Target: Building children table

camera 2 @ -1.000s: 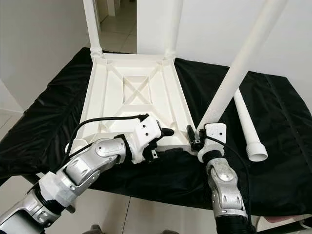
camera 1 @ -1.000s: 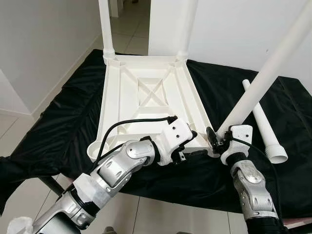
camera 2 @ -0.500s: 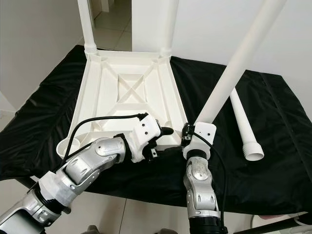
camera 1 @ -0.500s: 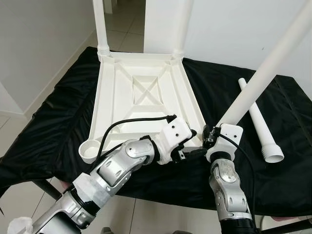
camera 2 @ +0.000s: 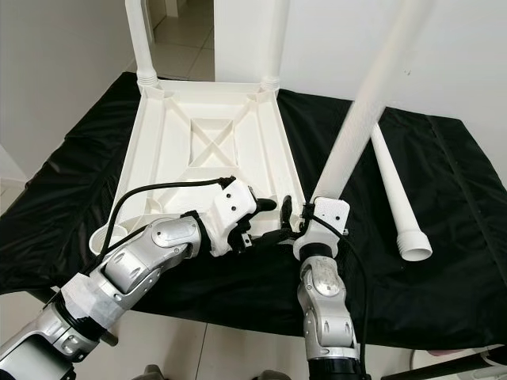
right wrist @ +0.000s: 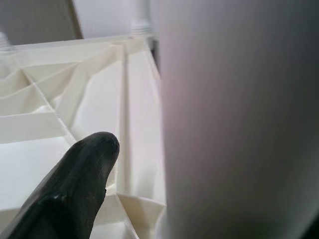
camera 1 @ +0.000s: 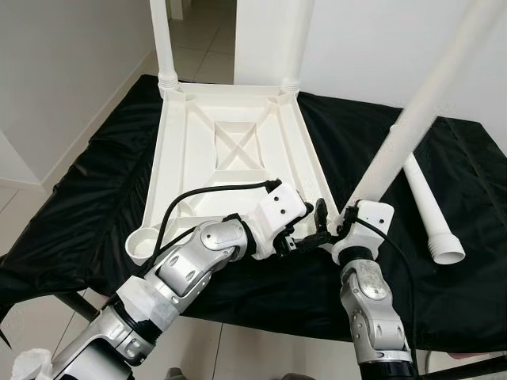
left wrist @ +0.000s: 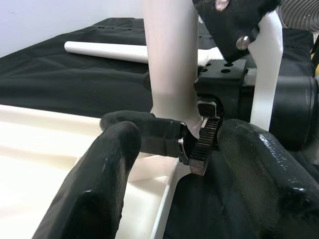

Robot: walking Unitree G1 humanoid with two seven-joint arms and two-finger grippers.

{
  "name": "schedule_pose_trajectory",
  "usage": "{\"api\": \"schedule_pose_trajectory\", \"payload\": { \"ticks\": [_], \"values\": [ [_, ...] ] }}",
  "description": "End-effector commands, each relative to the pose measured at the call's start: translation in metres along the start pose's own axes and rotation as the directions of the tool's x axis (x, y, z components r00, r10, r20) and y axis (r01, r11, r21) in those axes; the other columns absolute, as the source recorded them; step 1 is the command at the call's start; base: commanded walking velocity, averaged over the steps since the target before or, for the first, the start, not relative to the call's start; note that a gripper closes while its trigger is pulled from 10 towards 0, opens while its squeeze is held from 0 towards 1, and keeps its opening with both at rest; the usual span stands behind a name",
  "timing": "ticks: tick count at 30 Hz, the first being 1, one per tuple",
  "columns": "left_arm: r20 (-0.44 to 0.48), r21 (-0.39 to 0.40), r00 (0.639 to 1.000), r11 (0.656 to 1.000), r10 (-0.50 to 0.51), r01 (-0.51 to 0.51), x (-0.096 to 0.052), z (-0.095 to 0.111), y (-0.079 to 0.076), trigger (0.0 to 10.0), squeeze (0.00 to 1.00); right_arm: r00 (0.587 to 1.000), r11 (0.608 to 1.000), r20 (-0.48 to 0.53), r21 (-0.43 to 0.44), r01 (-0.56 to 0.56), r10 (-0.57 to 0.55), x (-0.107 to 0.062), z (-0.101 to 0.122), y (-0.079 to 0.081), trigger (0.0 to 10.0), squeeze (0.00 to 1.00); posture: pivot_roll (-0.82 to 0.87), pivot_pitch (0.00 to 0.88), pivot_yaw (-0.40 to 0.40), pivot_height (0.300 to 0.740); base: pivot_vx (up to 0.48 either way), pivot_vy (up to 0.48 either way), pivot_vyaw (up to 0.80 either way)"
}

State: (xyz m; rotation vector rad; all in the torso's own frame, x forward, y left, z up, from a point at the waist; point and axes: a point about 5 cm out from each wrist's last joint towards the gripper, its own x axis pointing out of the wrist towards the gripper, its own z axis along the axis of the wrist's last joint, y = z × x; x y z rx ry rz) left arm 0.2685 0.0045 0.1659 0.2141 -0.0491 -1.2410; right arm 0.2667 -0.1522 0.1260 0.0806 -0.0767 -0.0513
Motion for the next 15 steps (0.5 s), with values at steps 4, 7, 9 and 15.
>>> {"api": "schedule_pose_trajectory", "payload": {
  "ticks": [4,7,9,15],
  "values": [
    [0.0,0.024,0.989,0.989,-0.146,0.146,0.0,0.002,-0.007,10.0,0.0,0.997,0.996,0.012,-0.024,-0.08,0.081,-0.001,0.005,-0.011,10.0,1.0,-0.01,0.0,-0.035,0.74,0.0,0.0,0.0],
    [0.001,0.024,0.989,0.989,-0.149,0.149,0.0,0.002,-0.007,10.0,0.0,0.991,0.99,0.001,-0.05,-0.135,0.135,-0.002,0.006,-0.017,10.0,0.0,0.0,0.0,-0.035,0.74,0.0,0.0,0.0],
    [0.002,0.023,0.988,0.988,-0.152,0.152,0.0,0.002,-0.009,10.0,0.0,0.984,0.981,-0.013,-0.072,-0.179,0.179,-0.002,0.004,-0.021,10.0,0.0,0.0,0.0,-0.036,0.74,0.0,0.0,0.0],
    [0.005,0.022,0.987,0.986,-0.163,0.163,0.001,0.001,-0.013,10.0,0.0,0.94,0.925,-0.072,-0.164,-0.341,0.334,-0.003,-0.004,-0.032,10.0,0.0,0.0,0.0,-0.031,0.74,0.0,0.0,0.0]
  ]
}}
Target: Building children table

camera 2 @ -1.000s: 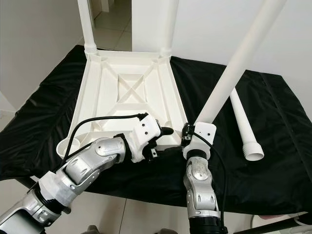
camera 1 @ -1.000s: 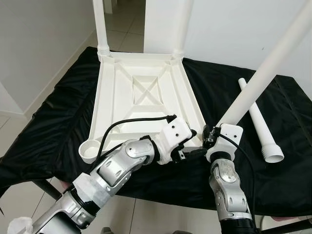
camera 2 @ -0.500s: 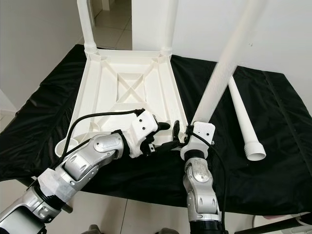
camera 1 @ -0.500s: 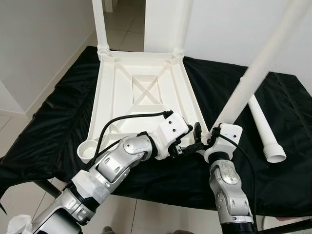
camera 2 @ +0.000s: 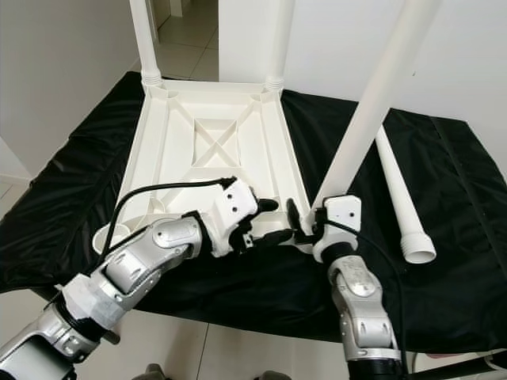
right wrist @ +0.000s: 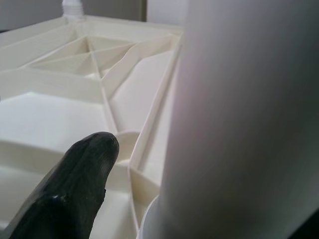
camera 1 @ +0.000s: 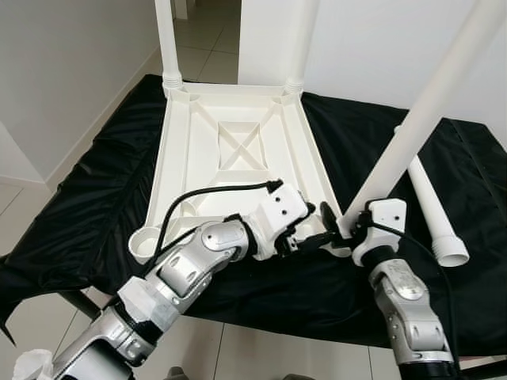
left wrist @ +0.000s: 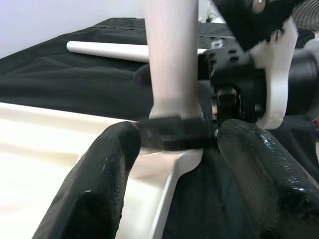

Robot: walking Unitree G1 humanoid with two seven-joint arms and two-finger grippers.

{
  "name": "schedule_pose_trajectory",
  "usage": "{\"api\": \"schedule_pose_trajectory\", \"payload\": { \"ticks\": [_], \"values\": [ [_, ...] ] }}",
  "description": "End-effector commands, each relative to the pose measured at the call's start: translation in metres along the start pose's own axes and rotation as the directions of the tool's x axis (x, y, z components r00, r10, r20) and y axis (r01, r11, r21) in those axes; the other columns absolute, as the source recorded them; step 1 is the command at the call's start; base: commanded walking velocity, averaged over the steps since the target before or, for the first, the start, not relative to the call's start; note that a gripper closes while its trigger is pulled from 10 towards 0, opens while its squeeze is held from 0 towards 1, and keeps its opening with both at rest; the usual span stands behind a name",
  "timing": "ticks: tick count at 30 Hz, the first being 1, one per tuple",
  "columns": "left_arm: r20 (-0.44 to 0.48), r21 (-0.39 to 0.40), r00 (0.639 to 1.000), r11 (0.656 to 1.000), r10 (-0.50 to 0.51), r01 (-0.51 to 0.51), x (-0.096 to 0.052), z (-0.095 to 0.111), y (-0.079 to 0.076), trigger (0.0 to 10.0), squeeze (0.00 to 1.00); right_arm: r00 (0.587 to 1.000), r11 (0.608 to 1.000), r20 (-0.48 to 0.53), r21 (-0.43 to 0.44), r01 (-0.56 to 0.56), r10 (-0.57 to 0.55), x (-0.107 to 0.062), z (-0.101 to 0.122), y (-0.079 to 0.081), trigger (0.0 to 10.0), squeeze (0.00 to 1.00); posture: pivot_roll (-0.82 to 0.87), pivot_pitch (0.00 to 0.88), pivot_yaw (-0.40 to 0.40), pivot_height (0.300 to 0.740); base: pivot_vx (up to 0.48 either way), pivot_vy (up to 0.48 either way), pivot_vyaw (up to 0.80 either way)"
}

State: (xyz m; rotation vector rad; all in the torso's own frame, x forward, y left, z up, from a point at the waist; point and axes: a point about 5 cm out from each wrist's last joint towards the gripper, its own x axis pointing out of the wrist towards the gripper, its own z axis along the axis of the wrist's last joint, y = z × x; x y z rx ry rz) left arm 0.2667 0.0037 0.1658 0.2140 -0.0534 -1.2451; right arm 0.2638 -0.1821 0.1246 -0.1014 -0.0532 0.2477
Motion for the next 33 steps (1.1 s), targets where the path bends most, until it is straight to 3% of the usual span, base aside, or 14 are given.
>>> {"api": "schedule_pose_trajectory", "payload": {
  "ticks": [1,6,7,8,10,16,17,18,23,24,25,33],
  "values": [
    [0.003,0.02,0.987,0.987,-0.16,0.16,0.001,0.001,-0.012,10.0,0.0,0.998,0.998,-0.006,-0.012,-0.064,0.064,-0.001,-0.005,-0.001,10.0,0.0,0.0,0.0,-0.031,0.74,0.0,0.0,0.0],
    [-0.001,0.027,0.987,0.986,-0.163,0.163,0.001,0.001,-0.011,10.0,0.0,0.992,0.989,-0.026,-0.072,-0.126,0.125,0.002,-0.008,-0.011,10.0,0.0,0.0,0.0,-0.027,0.74,0.0,0.0,0.0],
    [-0.002,0.029,0.986,0.986,-0.164,0.164,0.002,0.001,-0.01,10.0,0.0,0.989,0.986,-0.03,-0.07,-0.149,0.147,0.004,-0.008,-0.014,8.5,0.0,0.01,0.0,-0.027,0.74,0.0,0.0,0.0],
    [-0.003,0.032,0.986,0.986,-0.165,0.165,0.002,0.002,-0.01,10.0,0.0,0.986,0.983,-0.033,-0.086,-0.164,0.162,0.005,-0.008,-0.016,5.3,0.0,0.01,0.0,-0.027,0.74,0.0,0.0,0.0],
    [-0.004,0.037,0.986,0.986,-0.166,0.166,0.002,0.002,-0.009,10.0,0.0,0.98,0.975,-0.045,-0.099,-0.2,0.196,0.007,-0.008,-0.019,3.3,0.0,0.01,0.0,-0.027,0.74,0.0,0.0,0.0],
    [-0.003,0.039,0.986,0.985,-0.165,0.165,0.002,0.002,-0.01,10.0,0.0,0.975,0.97,-0.052,-0.101,-0.221,0.216,0.008,-0.008,-0.022,2.5,0.0,0.01,0.0,-0.03,0.74,0.0,0.0,0.0],
    [-0.003,0.04,0.986,0.985,-0.165,0.165,0.002,0.002,-0.01,10.0,0.0,0.973,0.968,-0.055,-0.102,-0.229,0.225,0.008,-0.009,-0.023,1.8,0.0,0.01,0.0,-0.032,0.74,0.0,0.0,0.0],
    [-0.002,0.041,0.986,0.986,-0.164,0.164,0.002,0.002,-0.01,10.0,0.0,0.966,0.963,-0.075,-0.09,-0.253,0.247,0.006,-0.014,-0.024,0.0,0.0,0.01,0.0,-0.036,0.74,0.0,0.0,0.0],
    [0.0,0.042,0.987,0.986,-0.163,0.163,0.002,0.003,-0.011,10.0,0.0,0.964,0.963,-0.086,-0.079,-0.258,0.251,0.003,-0.019,-0.023,0.0,0.0,0.01,0.0,-0.037,0.74,0.0,0.0,0.0],
    [0.0,0.042,0.987,0.986,-0.163,0.163,0.002,0.003,-0.011,10.0,0.0,0.964,0.965,-0.092,-0.069,-0.254,0.248,0.002,-0.021,-0.022,2.4,0.0,0.01,0.0,-0.036,0.74,0.0,0.0,0.0],
    [0.0,0.041,0.986,0.986,-0.164,0.164,0.002,0.002,-0.011,10.0,0.0,0.969,0.972,-0.096,-0.045,-0.232,0.227,0.0,-0.024,-0.021,10.0,0.0,0.01,0.0,-0.037,0.74,0.0,0.0,0.0],
    [-0.001,0.041,0.986,0.985,-0.17,0.169,0.002,0.002,-0.012,10.0,0.0,0.985,0.998,-0.162,-0.021,-0.061,0.057,-0.001,-0.035,-0.022,10.0,0.0,0.0,0.0,-0.039,0.74,0.0,0.0,0.0]
  ]
}}
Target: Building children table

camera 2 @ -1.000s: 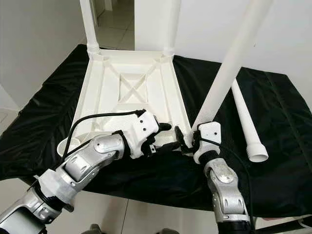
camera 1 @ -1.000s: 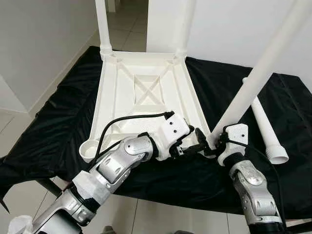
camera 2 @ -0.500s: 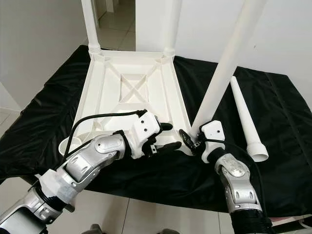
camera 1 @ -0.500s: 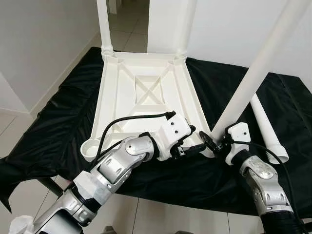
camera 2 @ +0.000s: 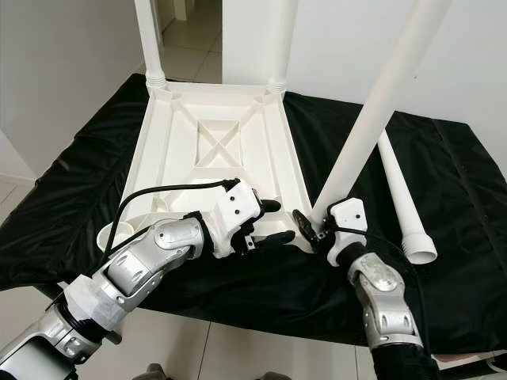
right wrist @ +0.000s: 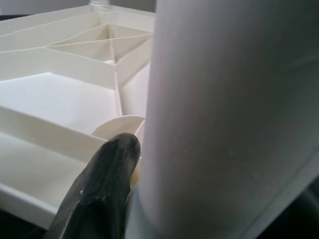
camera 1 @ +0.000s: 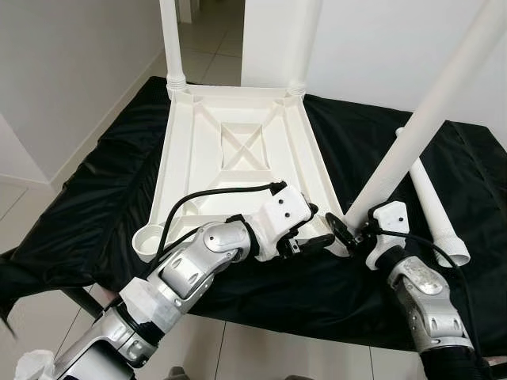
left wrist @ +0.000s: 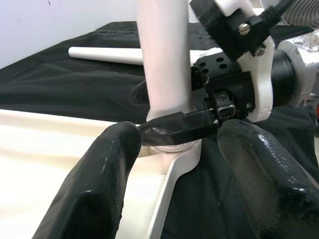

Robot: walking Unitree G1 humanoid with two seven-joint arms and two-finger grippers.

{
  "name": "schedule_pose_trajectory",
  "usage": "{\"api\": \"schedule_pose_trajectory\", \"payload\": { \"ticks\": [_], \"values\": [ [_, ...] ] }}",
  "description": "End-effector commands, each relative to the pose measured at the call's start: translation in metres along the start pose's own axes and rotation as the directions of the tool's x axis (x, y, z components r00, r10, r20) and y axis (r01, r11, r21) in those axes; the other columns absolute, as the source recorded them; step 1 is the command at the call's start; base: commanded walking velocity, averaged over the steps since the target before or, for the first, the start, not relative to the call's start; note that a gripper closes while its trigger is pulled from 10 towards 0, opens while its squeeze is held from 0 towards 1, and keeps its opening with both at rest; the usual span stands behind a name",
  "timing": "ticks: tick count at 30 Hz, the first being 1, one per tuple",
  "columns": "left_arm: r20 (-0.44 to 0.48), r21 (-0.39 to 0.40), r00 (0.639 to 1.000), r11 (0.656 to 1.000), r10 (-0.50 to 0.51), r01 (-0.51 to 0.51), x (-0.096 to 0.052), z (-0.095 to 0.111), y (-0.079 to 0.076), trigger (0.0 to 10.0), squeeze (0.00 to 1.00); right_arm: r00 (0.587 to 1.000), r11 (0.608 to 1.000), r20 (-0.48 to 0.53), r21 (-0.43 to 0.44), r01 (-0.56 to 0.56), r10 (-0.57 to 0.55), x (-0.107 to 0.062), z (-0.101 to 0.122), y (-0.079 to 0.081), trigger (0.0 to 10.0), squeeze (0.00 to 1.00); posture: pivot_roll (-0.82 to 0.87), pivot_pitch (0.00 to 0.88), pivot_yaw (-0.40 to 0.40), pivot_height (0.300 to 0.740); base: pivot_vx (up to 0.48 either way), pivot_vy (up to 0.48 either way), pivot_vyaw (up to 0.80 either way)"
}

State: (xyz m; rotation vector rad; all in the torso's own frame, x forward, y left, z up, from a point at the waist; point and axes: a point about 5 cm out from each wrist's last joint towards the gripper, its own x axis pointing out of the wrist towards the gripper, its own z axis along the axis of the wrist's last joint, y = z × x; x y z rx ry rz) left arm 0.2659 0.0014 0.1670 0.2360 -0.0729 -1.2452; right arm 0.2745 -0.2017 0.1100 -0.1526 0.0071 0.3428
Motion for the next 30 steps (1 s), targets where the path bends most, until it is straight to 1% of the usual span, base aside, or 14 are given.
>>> {"api": "schedule_pose_trajectory", "payload": {
  "ticks": [1,2,5,6,9,12,13,15,16,22,25,27,28,30],
  "values": [
    [0.002,0.013,0.985,0.985,-0.17,0.17,0.0,0.0,-0.011,10.0,0.0,0.992,0.997,-0.105,0.027,0.078,-0.075,-0.005,-0.019,-0.001,10.0,0.0,0.0,0.0,-0.039,0.74,0.0,0.0,0.0],
    [0.002,0.013,0.985,0.985,-0.17,0.17,0.0,0.0,-0.011,10.0,0.0,0.992,0.997,-0.105,0.027,0.078,-0.075,-0.005,-0.019,-0.001,10.0,0.0,0.0,0.0,-0.039,0.74,0.0,0.0,0.0],
    [0.003,0.007,0.985,0.985,-0.174,0.174,0.001,0.0,-0.013,10.0,0.0,0.97,0.973,-0.123,0.066,0.219,-0.21,-0.005,-0.018,0.005,10.0,0.0,0.0,0.0,-0.042,0.74,0.0,0.0,0.0],
    [0.003,0.008,0.984,0.984,-0.175,0.175,0.001,0.0,-0.014,10.0,0.0,0.95,0.951,-0.14,0.092,0.294,-0.28,-0.005,-0.019,0.009,10.0,0.0,0.0,0.0,-0.043,0.74,0.0,0.0,0.0],
    [0.003,0.008,0.984,0.984,-0.176,0.176,0.001,0.0,-0.014,10.0,0.0,0.944,0.945,-0.146,0.098,0.313,-0.297,-0.005,-0.019,0.009,10.0,0.0,0.0,0.0,-0.043,0.74,0.0,0.0,0.0],
    [0.004,0.006,0.984,0.984,-0.177,0.177,0.0,-0.001,-0.015,10.0,0.0,0.895,0.892,-0.163,0.117,0.436,-0.416,-0.005,-0.016,0.018,10.0,0.0,0.0,0.0,-0.049,0.74,0.0,0.0,0.0],
    [0.003,0.006,0.985,0.985,-0.175,0.175,0.0,-0.001,-0.015,10.0,0.0,0.866,0.86,-0.174,0.133,0.493,-0.469,-0.004,-0.015,0.026,10.0,0.0,0.0,0.0,-0.049,0.74,0.0,0.0,0.0],
    [0.003,0.005,0.985,0.985,-0.173,0.173,0.0,-0.001,-0.014,10.0,0.0,0.83,0.817,-0.196,0.164,0.552,-0.522,-0.003,-0.014,0.036,10.0,0.0,0.0,0.0,-0.049,0.74,0.0,0.0,0.0],
    [0.003,0.005,0.985,0.985,-0.172,0.172,0.0,-0.001,-0.014,10.0,0.0,0.821,0.805,-0.205,0.177,0.567,-0.533,-0.002,-0.014,0.039,10.0,0.0,0.0,0.0,-0.05,0.74,0.0,0.0,0.0],
    [0.002,-0.001,0.986,0.986,-0.168,0.168,-0.001,-0.001,-0.015,10.0,0.0,0.805,0.779,-0.206,0.209,0.591,-0.556,0.004,-0.008,0.052,10.0,0.0,0.0,0.0,-0.053,0.74,0.0,0.0,0.0],
    [0.001,-0.004,0.986,0.986,-0.167,0.167,-0.001,-0.001,-0.015,10.0,0.0,0.801,0.775,-0.204,0.207,0.597,-0.562,0.005,-0.006,0.054,10.0,0.0,0.0,0.0,-0.054,0.74,0.0,0.0,0.0],
    [0.002,-0.004,0.986,0.986,-0.17,0.17,-0.001,-0.002,-0.016,10.0,0.0,0.808,0.781,-0.194,0.213,0.588,-0.556,0.004,-0.003,0.054,10.0,0.0,0.0,0.0,-0.056,0.74,0.0,0.0,0.0],
    [0.002,-0.004,0.985,0.985,-0.17,0.17,-0.001,-0.002,-0.016,10.0,0.0,0.813,0.783,-0.184,0.219,0.582,-0.553,0.002,-0.002,0.052,10.0,1.0,0.0,0.0,-0.057,0.74,0.0,0.0,0.0],
    [0.002,-0.004,0.985,0.985,-0.17,0.17,-0.001,-0.001,-0.016,10.0,0.0,0.81,0.78,-0.181,0.221,0.586,-0.557,0.001,-0.001,0.052,10.0,1.0,0.0,0.0,-0.057,0.74,0.0,0.0,0.0]
  ]
}}
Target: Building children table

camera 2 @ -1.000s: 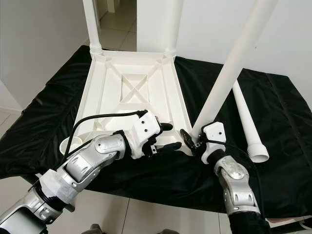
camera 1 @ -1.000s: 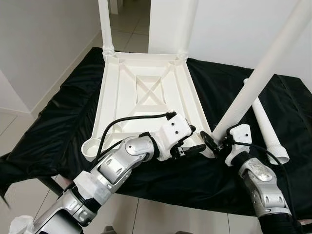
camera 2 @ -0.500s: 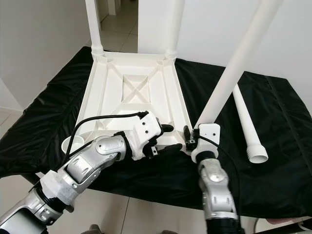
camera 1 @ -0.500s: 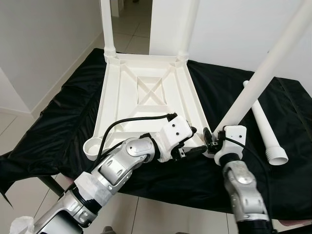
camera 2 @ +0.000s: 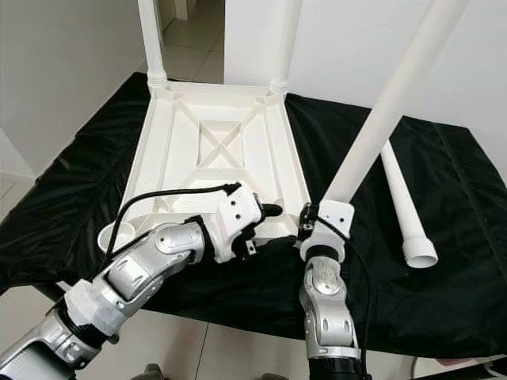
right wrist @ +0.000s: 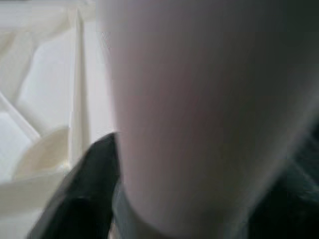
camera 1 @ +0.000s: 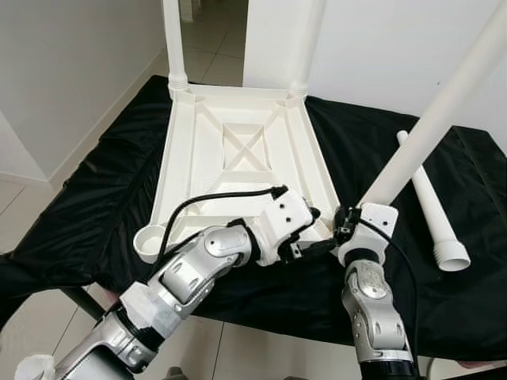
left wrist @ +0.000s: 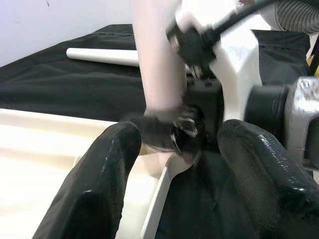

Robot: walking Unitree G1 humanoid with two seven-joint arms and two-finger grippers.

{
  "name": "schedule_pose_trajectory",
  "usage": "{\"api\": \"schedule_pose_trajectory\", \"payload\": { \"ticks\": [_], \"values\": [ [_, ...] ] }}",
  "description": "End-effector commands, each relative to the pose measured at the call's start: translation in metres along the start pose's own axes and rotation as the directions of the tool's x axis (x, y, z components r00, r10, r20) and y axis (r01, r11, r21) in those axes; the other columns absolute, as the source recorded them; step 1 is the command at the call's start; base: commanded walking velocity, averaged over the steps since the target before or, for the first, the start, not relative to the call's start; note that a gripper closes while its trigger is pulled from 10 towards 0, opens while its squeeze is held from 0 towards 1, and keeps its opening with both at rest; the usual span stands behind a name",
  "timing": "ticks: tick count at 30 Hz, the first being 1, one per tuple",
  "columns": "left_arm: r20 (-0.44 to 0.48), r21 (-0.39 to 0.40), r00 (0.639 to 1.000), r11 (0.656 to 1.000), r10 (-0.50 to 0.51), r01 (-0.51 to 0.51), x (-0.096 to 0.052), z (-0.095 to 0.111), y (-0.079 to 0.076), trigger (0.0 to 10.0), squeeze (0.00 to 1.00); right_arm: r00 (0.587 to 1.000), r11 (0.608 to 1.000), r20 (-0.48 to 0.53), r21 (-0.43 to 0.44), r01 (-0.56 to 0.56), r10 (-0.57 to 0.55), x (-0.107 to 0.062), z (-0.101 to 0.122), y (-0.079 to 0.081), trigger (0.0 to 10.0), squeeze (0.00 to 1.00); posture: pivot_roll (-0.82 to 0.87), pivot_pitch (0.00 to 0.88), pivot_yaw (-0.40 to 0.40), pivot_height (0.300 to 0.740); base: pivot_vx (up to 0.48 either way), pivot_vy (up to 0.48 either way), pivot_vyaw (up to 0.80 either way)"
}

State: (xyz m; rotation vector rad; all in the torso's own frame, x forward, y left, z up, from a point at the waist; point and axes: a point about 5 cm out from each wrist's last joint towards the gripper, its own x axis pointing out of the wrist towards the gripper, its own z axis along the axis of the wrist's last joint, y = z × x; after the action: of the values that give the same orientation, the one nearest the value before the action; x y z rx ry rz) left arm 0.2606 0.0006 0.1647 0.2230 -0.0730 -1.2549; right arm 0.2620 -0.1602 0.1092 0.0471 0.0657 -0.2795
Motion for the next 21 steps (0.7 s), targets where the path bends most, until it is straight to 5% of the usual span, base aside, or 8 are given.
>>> {"api": "schedule_pose_trajectory", "payload": {
  "ticks": [1,13,14,21],
  "values": [
    [-0.007,0.004,0.987,0.987,-0.162,0.162,0.0,-0.001,-0.011,10.0,0.0,0.999,0.999,-0.052,0.047,0.007,-0.004,-0.005,-0.008,0.005,10.0,1.0,0.0,0.0,-0.057,0.74,0.0,0.0,0.0],
    [-0.009,0.006,0.988,0.988,-0.157,0.157,-0.001,-0.001,-0.01,10.0,0.0,0.993,0.996,0.072,-0.033,-0.087,0.089,-0.005,0.007,-0.028,10.0,1.0,0.0,0.0,-0.053,0.74,0.0,0.0,0.0],
    [-0.009,0.007,0.988,0.988,-0.157,0.157,-0.001,-0.001,-0.01,10.0,0.0,0.986,0.987,0.071,-0.051,-0.15,0.153,-0.004,0.007,-0.031,10.0,0.0,0.0,0.0,-0.048,0.74,0.0,0.0,0.0],
    [-0.009,0.008,0.987,0.987,-0.157,0.158,-0.001,0.0,-0.01,10.0,0.0,0.976,0.977,0.074,-0.074,-0.201,0.206,-0.003,0.007,-0.033,10.0,0.0,0.0,0.0,-0.045,0.74,0.0,0.0,0.0]
  ]
}}
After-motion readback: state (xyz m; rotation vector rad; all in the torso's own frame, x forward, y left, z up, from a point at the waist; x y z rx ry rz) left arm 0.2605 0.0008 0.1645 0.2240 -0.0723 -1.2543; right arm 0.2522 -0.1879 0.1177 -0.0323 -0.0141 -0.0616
